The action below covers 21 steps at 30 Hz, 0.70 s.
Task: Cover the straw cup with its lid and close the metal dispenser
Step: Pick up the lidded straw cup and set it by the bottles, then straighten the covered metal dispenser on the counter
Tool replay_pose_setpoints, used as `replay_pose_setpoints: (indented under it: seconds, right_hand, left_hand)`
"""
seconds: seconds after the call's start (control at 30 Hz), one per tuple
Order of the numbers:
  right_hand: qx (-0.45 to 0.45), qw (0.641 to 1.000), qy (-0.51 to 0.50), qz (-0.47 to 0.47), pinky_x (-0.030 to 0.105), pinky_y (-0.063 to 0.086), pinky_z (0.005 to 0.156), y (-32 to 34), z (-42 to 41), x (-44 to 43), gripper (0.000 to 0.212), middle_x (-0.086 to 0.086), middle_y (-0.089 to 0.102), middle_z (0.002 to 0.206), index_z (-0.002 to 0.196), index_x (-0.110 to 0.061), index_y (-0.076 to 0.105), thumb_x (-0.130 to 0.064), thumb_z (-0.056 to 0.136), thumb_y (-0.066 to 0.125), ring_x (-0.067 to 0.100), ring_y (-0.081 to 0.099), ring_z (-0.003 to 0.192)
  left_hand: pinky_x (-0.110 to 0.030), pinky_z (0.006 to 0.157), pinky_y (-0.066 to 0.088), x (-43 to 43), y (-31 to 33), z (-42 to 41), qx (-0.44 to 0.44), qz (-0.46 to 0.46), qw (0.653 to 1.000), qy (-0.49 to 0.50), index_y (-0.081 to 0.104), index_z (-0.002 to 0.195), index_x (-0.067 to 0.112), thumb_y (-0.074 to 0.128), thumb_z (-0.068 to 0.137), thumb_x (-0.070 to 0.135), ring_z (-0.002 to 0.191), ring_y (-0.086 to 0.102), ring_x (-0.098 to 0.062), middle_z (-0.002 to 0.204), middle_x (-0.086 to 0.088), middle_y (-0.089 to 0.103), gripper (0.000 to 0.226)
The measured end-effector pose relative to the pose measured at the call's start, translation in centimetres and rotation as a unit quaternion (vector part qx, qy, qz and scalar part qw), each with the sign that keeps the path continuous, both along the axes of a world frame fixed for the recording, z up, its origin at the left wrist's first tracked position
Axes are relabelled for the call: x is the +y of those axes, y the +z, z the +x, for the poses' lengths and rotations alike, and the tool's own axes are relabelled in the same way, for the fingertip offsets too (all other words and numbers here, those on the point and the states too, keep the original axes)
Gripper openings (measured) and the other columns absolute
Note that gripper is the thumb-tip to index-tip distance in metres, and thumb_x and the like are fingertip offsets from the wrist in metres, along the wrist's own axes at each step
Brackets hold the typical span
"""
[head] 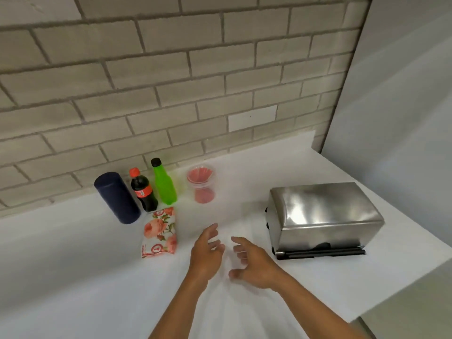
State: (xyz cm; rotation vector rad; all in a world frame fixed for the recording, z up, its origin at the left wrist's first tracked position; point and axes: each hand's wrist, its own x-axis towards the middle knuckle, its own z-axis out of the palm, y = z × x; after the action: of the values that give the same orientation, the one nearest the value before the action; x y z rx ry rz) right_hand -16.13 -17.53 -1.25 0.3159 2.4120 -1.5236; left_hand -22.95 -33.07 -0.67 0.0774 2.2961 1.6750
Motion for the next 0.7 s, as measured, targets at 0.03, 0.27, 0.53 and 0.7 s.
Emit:
replay_pose_setpoints:
  seconds: [0.03, 0.27, 0.53, 0.7]
  right_hand:
    - [0.003, 1.000, 0.008, 0.005, 0.015, 0.044, 0.099, 0.4, 1.5, 0.9, 0.092, -0.007, 0.051, 0.140, 0.152, -0.035, 0.035, -0.027, 0.076, 0.088, 0.008, 0.053, 0.122]
    - [-0.006, 1.000, -0.023, 0.012, 0.024, 0.047, 0.105, 2.2, 10.9, 8.4, 0.074, -0.009, 0.061, 0.129, 0.141, -0.030, 0.055, -0.034, 0.075, 0.088, 0.007, 0.058, 0.118]
    - [0.032, 0.984, -0.170, 0.046, 0.027, 0.049, 0.097, 4.9, 19.3, 19.4, 0.062, -0.012, 0.063, 0.127, 0.128, -0.027, 0.065, -0.054, 0.075, 0.083, 0.009, 0.058, 0.118]
    - [0.058, 0.962, -0.256, 0.079, 0.035, 0.052, 0.098, 5.9, 20.2, 25.3, 0.070, -0.003, 0.063, 0.131, 0.136, -0.023, 0.059, -0.048, 0.076, 0.085, 0.015, 0.060, 0.112]
  left_hand:
    - [-0.029, 0.094, 0.054, 0.5, 0.2, 1.0, -0.009, 0.006, 1.000, -0.006, 0.055, 0.138, 0.035, 0.062, 0.095, 0.000, 0.109, 0.064, -0.009, 0.134, 0.006, 0.061, 0.056]
    - [-0.032, 0.094, 0.053, 5.3, 2.1, 7.3, -0.023, 0.011, 0.998, -0.062, 0.053, 0.142, 0.033, 0.073, 0.092, 0.013, 0.118, 0.062, -0.014, 0.135, 0.006, 0.059, 0.057]
    - [-0.037, 0.099, 0.049, 10.8, 3.4, 12.2, 0.002, -0.014, 0.999, -0.052, 0.048, 0.149, 0.033, 0.079, 0.085, 0.044, 0.128, 0.056, -0.017, 0.146, 0.007, 0.054, 0.071]
    - [-0.039, 0.103, 0.047, 13.3, 3.9, 13.6, 0.021, -0.034, 0.999, -0.007, 0.045, 0.151, 0.025, 0.082, 0.082, 0.044, 0.134, 0.053, -0.019, 0.152, 0.004, 0.050, 0.080]
